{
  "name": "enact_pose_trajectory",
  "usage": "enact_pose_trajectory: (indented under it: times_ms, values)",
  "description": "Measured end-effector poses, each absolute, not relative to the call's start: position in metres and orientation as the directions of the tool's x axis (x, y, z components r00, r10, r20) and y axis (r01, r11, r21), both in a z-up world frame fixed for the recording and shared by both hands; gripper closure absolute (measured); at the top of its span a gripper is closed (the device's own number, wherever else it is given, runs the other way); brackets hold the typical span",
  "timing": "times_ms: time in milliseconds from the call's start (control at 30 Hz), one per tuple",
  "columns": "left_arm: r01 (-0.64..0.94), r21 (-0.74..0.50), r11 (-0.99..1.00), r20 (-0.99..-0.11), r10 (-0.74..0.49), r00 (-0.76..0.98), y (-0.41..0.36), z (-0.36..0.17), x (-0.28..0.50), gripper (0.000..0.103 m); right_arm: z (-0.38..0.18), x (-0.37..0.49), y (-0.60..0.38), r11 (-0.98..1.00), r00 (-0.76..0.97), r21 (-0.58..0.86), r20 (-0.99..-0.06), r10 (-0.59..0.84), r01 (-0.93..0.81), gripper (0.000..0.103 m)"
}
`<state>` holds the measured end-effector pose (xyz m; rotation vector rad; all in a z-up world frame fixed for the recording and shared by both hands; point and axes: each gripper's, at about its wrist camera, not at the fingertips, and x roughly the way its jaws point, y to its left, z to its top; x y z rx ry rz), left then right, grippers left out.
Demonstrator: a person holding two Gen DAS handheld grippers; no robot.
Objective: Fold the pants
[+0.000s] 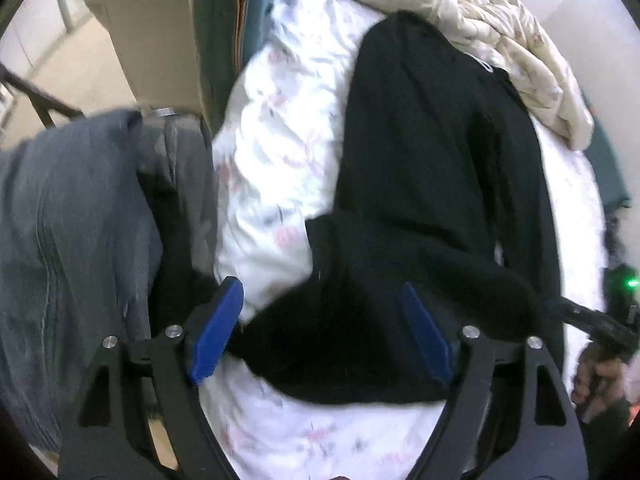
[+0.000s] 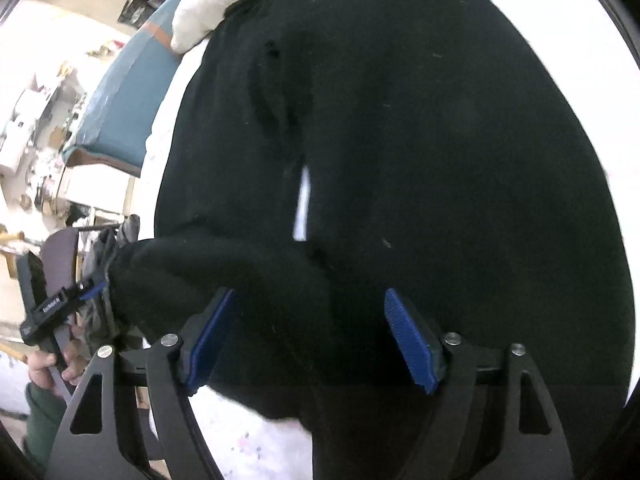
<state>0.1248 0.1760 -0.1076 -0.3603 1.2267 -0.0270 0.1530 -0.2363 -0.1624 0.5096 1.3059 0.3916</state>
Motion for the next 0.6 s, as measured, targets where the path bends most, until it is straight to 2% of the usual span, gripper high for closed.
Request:
enact_pose_trajectory:
  times_ms: [100,333,367,400,467,500,567,600]
  values:
    - [-0.202,-0.276,0.940,-0.927,-0.204,0.316,0.190,-0.107,0.112,0.023,-0.172,0.140,-0.237,0.833,0.137,0.552,-0.830,0.541,0.050,0.024]
    - [-0.234,-0.206,0.950,-0.959,-0.149,0.240,0.209,-0.129,0.092,0.023,-0.188,0.106,-0.205,0.884,0.047,0.464,-0.884,0.466,-0.051,0.026]
    - [-0.213,-0.197,0.957,-0.962,-0.147,0.228,0.206,-0.134,0.092,0.023,-0.186,0.106,-0.200,0.888,0.047,0.454,-0.888,0.457,-0.069,0.034]
    - [-0.190,-0.183,0.965,-0.965,-0.139,0.221,0.202,-0.138,0.092,0.024,-0.185,0.105,-0.195,0.894,0.045,0.439,-0.895,0.444,-0.089,0.053]
    - [-0.126,-0.134,0.983,-0.969,-0.103,0.226,0.192,-0.145,0.093,0.025,-0.185,0.104,-0.188,0.900,0.026,0.424,-0.903,0.428,-0.099,0.074]
    - [-0.096,-0.110,0.989,-0.967,-0.084,0.241,0.187,-0.147,0.094,0.028,-0.183,0.103,-0.187,0.898,0.021,0.428,-0.902,0.432,-0.107,0.081]
    - [-0.016,-0.101,0.995,-0.962,-0.093,0.258,0.175,-0.151,0.101,0.045,-0.177,0.103,-0.185,0.908,0.039,0.393,-0.915,0.403,-0.148,0.096]
    - [0.007,-0.101,0.995,-0.964,-0.099,0.248,0.170,-0.153,0.103,0.058,-0.175,0.103,-0.187,0.911,0.050,0.381,-0.918,0.393,-0.158,0.097]
